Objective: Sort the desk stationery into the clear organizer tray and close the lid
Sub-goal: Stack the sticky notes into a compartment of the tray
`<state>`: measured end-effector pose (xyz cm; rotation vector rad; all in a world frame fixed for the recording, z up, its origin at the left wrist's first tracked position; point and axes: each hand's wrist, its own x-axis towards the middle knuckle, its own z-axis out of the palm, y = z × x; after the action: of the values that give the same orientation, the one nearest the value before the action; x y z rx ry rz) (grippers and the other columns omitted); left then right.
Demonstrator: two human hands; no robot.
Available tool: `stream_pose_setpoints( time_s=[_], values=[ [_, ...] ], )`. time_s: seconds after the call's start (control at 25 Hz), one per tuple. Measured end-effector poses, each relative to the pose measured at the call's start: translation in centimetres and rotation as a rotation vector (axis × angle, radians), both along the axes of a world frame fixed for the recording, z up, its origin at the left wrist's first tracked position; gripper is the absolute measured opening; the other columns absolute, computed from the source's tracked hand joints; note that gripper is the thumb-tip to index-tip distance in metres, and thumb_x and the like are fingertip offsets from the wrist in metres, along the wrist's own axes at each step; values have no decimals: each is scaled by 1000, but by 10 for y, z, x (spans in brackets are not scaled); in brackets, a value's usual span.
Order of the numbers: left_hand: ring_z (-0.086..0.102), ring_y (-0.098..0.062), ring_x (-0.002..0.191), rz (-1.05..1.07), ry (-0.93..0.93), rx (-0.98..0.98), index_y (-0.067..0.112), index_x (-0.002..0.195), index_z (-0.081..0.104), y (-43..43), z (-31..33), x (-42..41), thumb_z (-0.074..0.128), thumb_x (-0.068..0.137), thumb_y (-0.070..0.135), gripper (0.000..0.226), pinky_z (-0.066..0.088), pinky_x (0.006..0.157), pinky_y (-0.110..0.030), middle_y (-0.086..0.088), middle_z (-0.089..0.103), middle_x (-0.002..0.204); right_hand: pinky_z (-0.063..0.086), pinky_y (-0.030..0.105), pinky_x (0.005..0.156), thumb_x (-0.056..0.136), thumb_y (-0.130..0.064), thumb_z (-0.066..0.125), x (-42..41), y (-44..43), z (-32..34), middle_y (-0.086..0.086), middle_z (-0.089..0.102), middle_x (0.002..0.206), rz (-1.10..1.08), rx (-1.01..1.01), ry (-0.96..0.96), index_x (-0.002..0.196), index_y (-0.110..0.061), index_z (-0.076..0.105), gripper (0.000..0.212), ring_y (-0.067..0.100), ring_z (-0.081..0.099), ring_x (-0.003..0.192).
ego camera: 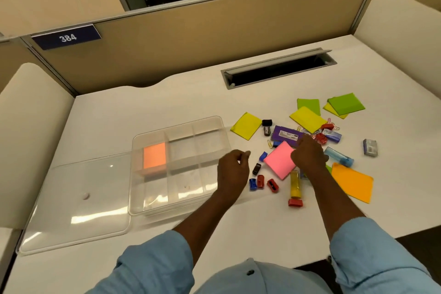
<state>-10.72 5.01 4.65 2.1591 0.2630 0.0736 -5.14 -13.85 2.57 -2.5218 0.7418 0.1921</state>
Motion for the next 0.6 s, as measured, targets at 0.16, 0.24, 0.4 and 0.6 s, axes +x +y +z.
stream_pose_setpoints(
  time_s=[0.16, 0.24, 0.4, 0.6],
  values=[
    [64, -15, 81, 4, 116, 1, 10, 94, 68, -35, -14, 6, 57, 91, 29, 23, 44, 71, -22, -3, 71, 94, 43, 41, 97, 79, -40, 72, -3, -14, -12, 14, 55, 129, 257, 55, 64, 127, -8, 45, 64, 32, 51, 120],
    [63, -14, 81, 9, 144, 20, 10, 97, 67, -47, -18, 13, 59, 90, 28, 21, 46, 72, -23, -3, 70, 97, 45, 40, 94, 75, -45, 75, -4, -16, -20, 13, 56, 127, 326, 31, 8, 125, -7, 49, 68, 30, 53, 117],
    [61, -14, 86, 66, 184, 49, 10, 99, 65, -59, -22, 21, 61, 89, 28, 21, 44, 74, -21, -3, 68, 101, 46, 41, 94, 71, -52, 75, 3, -17, -23, 12, 53, 130, 397, -50, 52, 129, -10, 45, 78, 30, 51, 119],
    [55, -8, 84, 114, 184, 94, 10, 97, 64, -56, -21, 38, 63, 87, 31, 23, 37, 75, -19, -2, 67, 100, 42, 45, 99, 66, -54, 78, 14, -21, -19, 11, 53, 129, 434, -90, 116, 133, -11, 36, 90, 31, 50, 121]
  ],
)
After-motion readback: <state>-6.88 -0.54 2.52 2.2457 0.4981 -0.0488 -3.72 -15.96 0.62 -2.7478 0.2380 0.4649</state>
